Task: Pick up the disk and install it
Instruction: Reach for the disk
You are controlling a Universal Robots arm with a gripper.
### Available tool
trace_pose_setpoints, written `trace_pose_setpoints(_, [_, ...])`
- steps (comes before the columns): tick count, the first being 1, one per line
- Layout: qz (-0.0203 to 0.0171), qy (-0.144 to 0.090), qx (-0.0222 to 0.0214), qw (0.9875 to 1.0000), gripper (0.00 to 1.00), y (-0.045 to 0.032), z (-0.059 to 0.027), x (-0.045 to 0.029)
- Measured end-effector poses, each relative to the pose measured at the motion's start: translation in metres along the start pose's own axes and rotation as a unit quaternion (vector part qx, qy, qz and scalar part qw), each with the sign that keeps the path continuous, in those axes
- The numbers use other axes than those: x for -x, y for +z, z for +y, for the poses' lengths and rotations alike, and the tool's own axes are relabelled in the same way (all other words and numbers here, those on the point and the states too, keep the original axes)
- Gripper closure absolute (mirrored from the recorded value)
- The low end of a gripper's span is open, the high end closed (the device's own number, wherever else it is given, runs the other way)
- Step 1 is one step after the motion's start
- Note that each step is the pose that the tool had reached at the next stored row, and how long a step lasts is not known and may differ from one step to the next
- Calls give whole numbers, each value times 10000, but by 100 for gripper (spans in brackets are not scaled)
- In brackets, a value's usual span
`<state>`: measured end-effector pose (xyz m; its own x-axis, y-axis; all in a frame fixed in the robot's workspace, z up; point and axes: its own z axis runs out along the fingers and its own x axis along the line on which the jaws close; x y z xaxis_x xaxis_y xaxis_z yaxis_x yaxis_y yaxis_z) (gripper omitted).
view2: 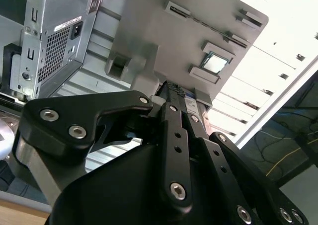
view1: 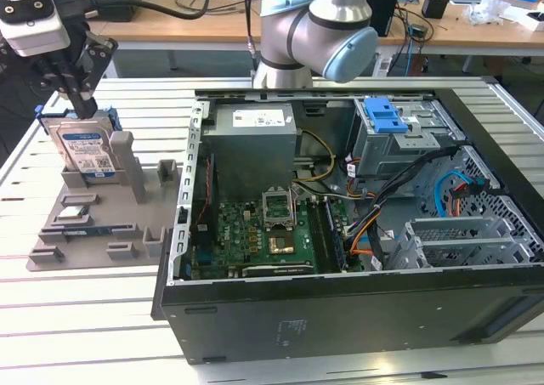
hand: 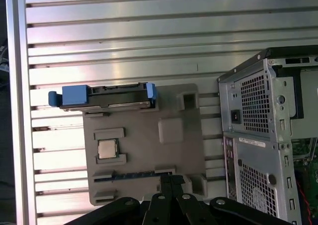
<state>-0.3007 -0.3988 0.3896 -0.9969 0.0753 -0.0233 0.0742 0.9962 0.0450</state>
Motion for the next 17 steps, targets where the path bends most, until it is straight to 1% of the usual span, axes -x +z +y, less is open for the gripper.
trace_pose_setpoints(3, [0, 0, 0, 10000, 90, 0, -2, -27])
trace_pose_setpoints(4, [0, 0, 1, 10000, 90, 0, -4, -50])
trace_pose_setpoints(6, [0, 0, 0, 10000, 90, 0, -5, -69])
trace_pose_setpoints(17, [0, 0, 0, 10000, 90, 0, -12, -155])
